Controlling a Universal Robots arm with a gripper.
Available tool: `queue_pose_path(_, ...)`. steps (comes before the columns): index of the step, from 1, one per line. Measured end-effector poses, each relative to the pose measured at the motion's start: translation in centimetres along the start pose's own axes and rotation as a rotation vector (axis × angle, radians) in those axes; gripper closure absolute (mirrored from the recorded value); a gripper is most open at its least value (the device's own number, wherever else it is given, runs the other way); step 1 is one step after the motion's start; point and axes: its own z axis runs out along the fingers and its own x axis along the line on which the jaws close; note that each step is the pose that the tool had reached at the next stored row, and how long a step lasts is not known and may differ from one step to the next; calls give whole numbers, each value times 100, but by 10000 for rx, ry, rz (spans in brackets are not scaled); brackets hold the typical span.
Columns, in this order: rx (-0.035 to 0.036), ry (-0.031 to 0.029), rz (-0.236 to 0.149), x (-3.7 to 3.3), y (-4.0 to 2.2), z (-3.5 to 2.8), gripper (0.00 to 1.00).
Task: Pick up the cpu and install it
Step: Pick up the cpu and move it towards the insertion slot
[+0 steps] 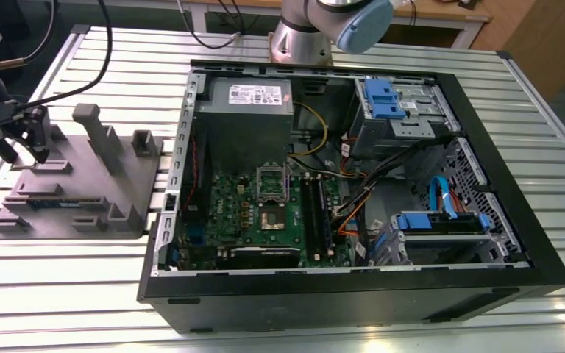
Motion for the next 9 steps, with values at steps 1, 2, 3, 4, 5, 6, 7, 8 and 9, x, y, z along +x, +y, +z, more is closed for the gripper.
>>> queue_pose_path(1, -1, -2, 0, -5, 0, 1, 53)
queue_pose_path(2, -2, -4, 0, -7, -1, 2, 53)
queue_pose_path(3, -1, -2, 0, -7, -1, 2, 53)
queue_pose_path(4, -1, -3, -1, -7, -1, 2, 53)
queue_pose_path(5, -1, -3, -1, -8, -1, 2, 53)
queue_pose_path(6, 4, -4, -1, -8, -1, 3, 53)
queue_pose_path(7, 4, -3, -2, -8, -1, 1, 53)
queue_pose_path(8, 5, -2, -2, -8, -1, -3, 53)
queue_pose_path(9, 6, 0, -2, -8, -1, -9, 53)
